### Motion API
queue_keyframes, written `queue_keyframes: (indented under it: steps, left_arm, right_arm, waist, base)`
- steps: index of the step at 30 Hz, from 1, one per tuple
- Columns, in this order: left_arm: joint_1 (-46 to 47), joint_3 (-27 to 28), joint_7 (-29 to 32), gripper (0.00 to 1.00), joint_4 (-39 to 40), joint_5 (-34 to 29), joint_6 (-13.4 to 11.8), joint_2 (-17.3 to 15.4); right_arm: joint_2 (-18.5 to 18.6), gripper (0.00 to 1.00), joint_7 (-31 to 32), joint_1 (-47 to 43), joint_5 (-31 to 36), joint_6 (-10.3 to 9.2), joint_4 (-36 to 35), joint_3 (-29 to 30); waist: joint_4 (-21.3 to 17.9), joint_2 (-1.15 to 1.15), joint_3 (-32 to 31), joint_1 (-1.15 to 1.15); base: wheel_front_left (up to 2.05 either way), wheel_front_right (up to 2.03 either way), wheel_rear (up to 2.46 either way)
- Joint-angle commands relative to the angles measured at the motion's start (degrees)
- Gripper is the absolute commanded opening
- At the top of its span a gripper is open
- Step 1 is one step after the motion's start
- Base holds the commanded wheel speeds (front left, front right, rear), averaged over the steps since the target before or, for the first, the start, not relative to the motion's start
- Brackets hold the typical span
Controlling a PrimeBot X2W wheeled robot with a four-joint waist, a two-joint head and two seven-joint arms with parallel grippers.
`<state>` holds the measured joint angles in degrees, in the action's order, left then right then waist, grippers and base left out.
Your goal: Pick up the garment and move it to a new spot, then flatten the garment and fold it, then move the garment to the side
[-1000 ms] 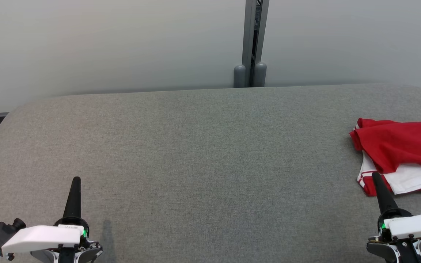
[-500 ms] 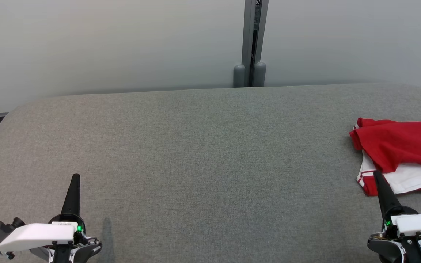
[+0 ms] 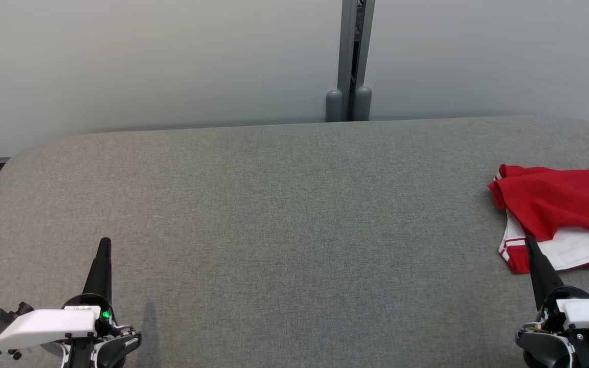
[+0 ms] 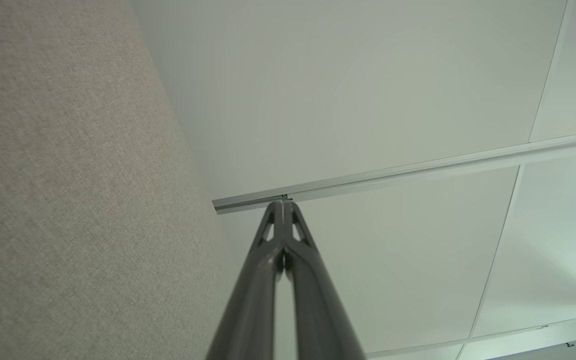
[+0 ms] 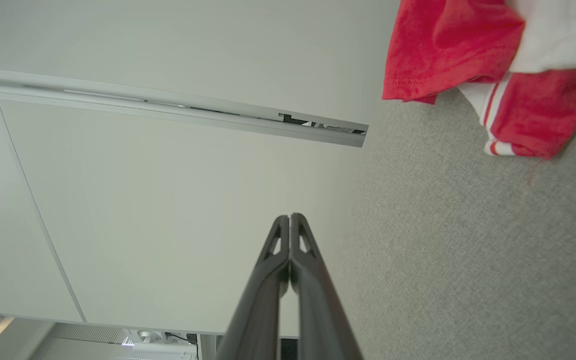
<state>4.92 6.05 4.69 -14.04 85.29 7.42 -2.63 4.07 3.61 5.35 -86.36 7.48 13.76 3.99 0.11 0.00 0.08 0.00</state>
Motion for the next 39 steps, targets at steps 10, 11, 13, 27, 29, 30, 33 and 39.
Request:
queue_keyframes:
  steps: [10,11,13,27,29,30,33,39]
  left_arm:
    - [1.5,0.5,1.2,0.00,0.0,4.3,0.1,-0.4]
    - [1.5,0.5,1.3,0.00,0.0,4.7,0.1,-0.4]
    - [1.6,0.5,1.5,0.00,0.0,5.4,0.1,-0.4]
    - [1.7,0.6,2.1,0.00,0.0,7.1,0.1,-0.4]
    - [1.7,0.6,2.1,0.00,0.0,7.1,0.1,-0.4]
    - [1.7,0.6,2.1,0.00,0.0,7.1,0.1,-0.4]
    - [1.7,0.6,2.1,0.00,0.0,7.1,0.1,-0.4]
    - [1.7,0.6,2.1,0.00,0.0,7.1,0.1,-0.4]
  right_arm:
    - [-0.2,0.00,1.6,0.9,-4.2,0.02,0.1,1.2]
    - [-0.3,0.00,1.8,1.0,-4.6,0.02,0.2,1.3]
    - [-0.4,0.00,1.9,1.0,-5.3,0.02,0.2,1.4]
    - [-0.6,0.00,2.5,1.0,-6.7,0.02,0.3,2.0]
    - [-0.6,0.00,2.5,1.0,-6.7,0.02,0.3,2.0]
    - [-0.6,0.00,2.5,1.0,-6.7,0.02,0.3,2.0]
    - [-0.7,0.00,2.5,1.0,-6.6,0.01,0.3,2.0]
    - [-0.7,0.00,2.6,1.0,-6.6,0.02,0.3,2.1]
  waist:
    - [-0.1,0.00,0.1,0.00]
    - [-0.1,0.00,0.1,0.00]
    - [-0.1,0.00,0.1,0.00]
    - [-0.1,0.00,0.1,0.00]
    - [-0.1,0.00,0.1,0.00]
    - [-0.1,0.00,0.1,0.00]
    - [-0.1,0.00,0.1,0.00]
    - [-0.1,0.00,0.1,0.00]
  base:
    - [0.00,0.00,0.00]
    - [0.00,0.00,0.00]
    - [0.00,0.00,0.00]
    - [0.00,0.00,0.00]
    - [0.00,0.00,0.00]
    - [0.00,0.00,0.00]
    - [0.00,0.00,0.00]
    - [0.00,0.00,0.00]
